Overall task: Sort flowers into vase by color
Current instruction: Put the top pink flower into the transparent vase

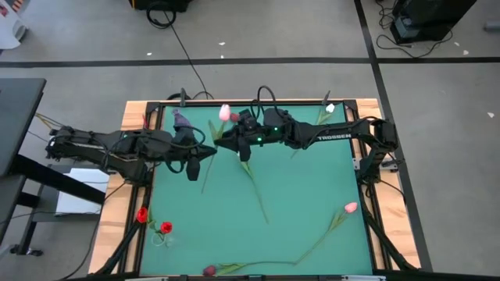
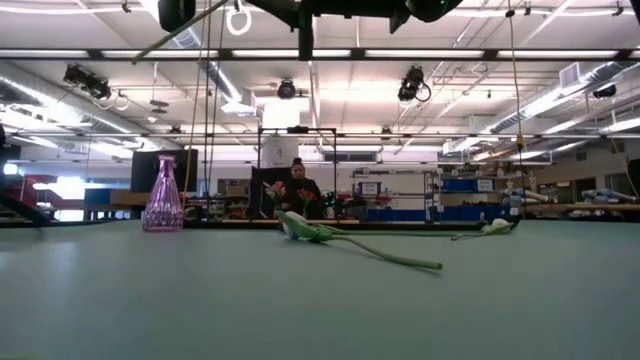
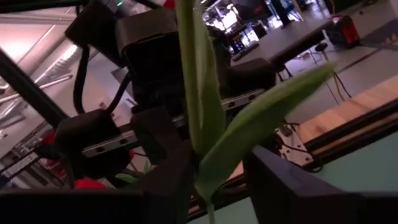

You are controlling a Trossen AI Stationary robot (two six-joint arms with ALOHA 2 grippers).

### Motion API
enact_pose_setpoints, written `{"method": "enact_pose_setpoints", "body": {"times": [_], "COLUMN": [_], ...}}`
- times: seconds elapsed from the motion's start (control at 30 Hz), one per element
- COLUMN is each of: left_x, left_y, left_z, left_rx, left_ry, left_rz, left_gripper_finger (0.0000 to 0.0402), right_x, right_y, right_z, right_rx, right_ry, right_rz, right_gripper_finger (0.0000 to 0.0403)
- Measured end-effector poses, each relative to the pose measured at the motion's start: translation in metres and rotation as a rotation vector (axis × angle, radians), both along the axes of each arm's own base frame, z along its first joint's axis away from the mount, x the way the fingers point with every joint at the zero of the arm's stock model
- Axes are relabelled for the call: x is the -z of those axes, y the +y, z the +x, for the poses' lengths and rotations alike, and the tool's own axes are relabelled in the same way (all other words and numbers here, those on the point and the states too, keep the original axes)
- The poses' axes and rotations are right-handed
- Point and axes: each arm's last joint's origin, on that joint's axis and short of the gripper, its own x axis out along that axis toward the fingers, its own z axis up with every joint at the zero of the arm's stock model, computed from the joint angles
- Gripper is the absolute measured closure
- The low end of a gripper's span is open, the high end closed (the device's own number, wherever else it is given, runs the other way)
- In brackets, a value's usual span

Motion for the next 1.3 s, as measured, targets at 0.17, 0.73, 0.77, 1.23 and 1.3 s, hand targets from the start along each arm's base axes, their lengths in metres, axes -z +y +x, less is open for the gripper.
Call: {"method": "enact_pose_setpoints", "body": {"times": [0.17,0.73,0.77,1.23,1.3], "left_x": [0.001,0.009,0.009,0.013,0.013], "left_y": [0.000,0.002,0.002,0.003,0.003], "left_z": [0.000,0.006,0.009,0.052,0.052], "left_rx": [0.001,-0.031,-0.026,0.021,0.023], "left_ry": [0.012,0.075,0.070,-0.040,-0.037], "left_rz": [0.001,0.056,0.073,0.210,0.229], "left_gripper_finger": [0.0397,0.0221,0.0216,0.0251,0.0269], "right_x": [0.000,-0.061,-0.064,-0.065,-0.065], "right_y": [0.002,-0.002,-0.002,0.000,0.000], "right_z": [0.000,-0.005,-0.006,-0.010,-0.010], "right_rx": [-0.025,-0.079,-0.095,-0.187,-0.179], "right_ry": [-0.005,0.253,0.258,0.285,0.287], "right_rz": [-0.039,-0.440,-0.464,-0.489,-0.490], "right_gripper_finger": [0.0373,0.0394,0.0394,0.0395,0.0395]}}
